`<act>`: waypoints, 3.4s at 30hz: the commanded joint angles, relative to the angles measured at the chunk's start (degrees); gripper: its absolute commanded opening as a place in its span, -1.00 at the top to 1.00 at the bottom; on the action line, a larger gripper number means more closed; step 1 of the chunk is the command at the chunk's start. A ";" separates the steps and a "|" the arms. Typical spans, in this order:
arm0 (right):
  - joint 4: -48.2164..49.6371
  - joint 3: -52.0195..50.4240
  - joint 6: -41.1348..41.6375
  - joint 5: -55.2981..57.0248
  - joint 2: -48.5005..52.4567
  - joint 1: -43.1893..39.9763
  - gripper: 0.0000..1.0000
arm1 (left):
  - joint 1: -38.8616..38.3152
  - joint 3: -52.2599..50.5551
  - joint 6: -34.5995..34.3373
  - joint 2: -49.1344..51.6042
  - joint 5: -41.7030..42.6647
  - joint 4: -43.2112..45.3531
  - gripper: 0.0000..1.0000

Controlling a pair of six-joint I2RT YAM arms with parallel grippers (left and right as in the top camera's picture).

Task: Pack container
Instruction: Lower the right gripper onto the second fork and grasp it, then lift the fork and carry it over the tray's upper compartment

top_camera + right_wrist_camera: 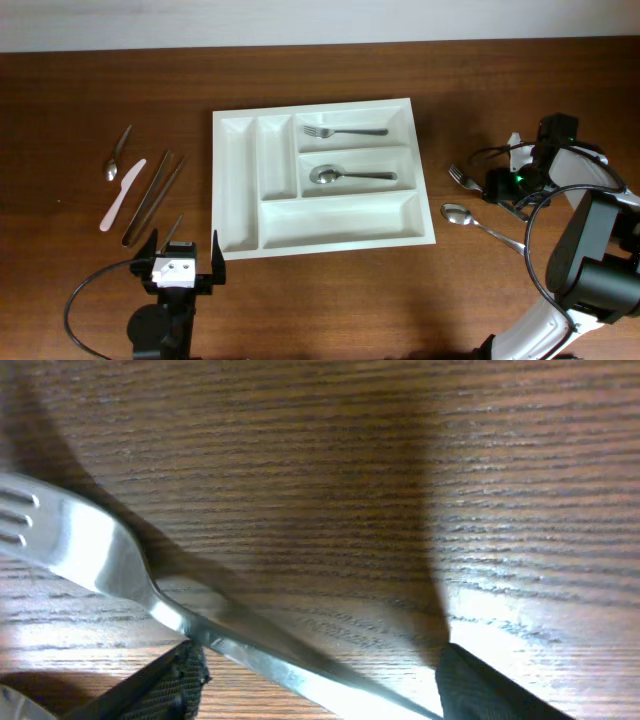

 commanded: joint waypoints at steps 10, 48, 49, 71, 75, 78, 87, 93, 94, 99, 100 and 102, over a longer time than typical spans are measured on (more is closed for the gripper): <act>2.08 -0.57 1.73 0.00 -0.44 -0.04 0.02 | -0.22 -0.48 -0.70 -0.48 0.24 0.17 -0.98; 8.09 -0.57 4.87 -6.29 3.63 0.00 -0.33 | -0.22 -0.48 -0.70 -0.48 0.24 0.17 -0.98; 8.09 -0.57 4.90 -6.36 4.09 0.00 -0.32 | -0.22 -0.48 -0.70 -0.48 0.24 0.17 -0.99; 7.21 -0.57 4.90 -6.73 4.79 0.00 0.88 | -0.22 -0.48 -0.70 -0.48 0.24 0.17 -0.98; 7.17 -0.57 4.90 -6.73 4.79 0.00 0.92 | -0.22 -0.48 -0.70 -0.48 0.24 0.17 -0.98; 7.15 -0.57 4.90 -6.71 4.79 0.00 0.93 | -0.22 -0.48 -0.70 -0.48 0.24 0.17 -0.98; 6.69 0.74 4.90 -6.69 4.76 0.00 0.93 | -0.22 -0.48 -0.70 -0.48 0.24 0.17 -0.99; 3.06 5.29 4.85 -6.67 4.76 0.00 0.93 | -0.22 -0.48 -0.70 -0.48 0.24 0.17 -0.98; 2.43 6.14 4.85 -6.67 4.76 0.00 0.92 | -0.22 -0.48 -0.70 -0.48 0.24 0.17 -0.99; -0.24 10.16 4.85 -6.47 4.72 0.00 0.92 | -0.22 -0.48 -0.70 -0.48 0.24 0.17 -0.99; -0.68 10.95 4.85 -6.47 4.72 0.00 0.92 | -0.22 -0.48 -0.70 -0.48 0.24 0.17 -0.99; -1.51 12.61 4.83 -6.47 4.72 0.00 0.92 | -0.22 -0.48 -0.70 -0.48 0.24 0.17 -0.99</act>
